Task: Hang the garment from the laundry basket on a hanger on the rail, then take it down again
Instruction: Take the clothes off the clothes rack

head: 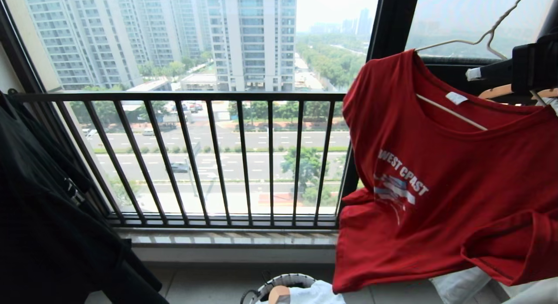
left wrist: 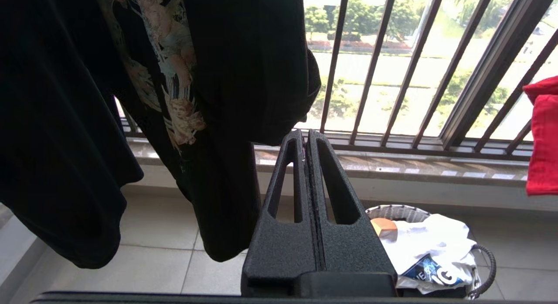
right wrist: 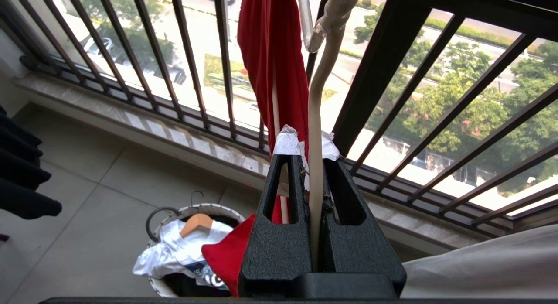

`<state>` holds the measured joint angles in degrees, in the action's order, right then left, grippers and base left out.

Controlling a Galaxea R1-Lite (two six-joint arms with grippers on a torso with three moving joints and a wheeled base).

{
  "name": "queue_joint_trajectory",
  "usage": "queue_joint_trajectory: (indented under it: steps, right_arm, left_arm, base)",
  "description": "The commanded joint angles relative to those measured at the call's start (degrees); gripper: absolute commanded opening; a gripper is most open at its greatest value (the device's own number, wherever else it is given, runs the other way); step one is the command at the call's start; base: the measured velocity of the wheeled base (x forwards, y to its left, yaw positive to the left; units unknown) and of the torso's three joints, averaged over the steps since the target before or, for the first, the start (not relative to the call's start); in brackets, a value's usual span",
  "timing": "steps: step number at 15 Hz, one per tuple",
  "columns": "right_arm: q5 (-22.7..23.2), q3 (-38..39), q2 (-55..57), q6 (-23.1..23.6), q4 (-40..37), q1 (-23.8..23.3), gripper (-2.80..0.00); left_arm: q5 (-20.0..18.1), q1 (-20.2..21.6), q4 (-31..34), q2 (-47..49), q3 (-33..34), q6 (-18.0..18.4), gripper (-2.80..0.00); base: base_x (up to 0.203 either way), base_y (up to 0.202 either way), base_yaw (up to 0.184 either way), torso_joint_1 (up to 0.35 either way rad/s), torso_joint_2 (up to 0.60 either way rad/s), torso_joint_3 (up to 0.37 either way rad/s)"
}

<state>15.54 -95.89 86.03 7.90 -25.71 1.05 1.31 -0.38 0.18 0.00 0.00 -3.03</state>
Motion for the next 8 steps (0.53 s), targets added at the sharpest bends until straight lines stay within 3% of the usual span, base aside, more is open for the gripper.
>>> queue_joint_trajectory:
  steps: [1,8]
  right_arm:
    - [0.11,0.06,-1.22,0.19,-0.04,0.01,-2.80]
    - [0.11,0.00,-3.87,0.63,0.22,0.01,-2.80]
  left_arm:
    - [0.00,0.02,-0.01,0.09,0.00,-0.05,-2.80]
    - [0.00,0.02,-0.01,0.09,0.00,-0.05,-2.80]
  base:
    - [0.000,0.000,0.000,0.000,0.00,0.000]
    - [0.000,0.000,0.000,0.000,0.00,0.000]
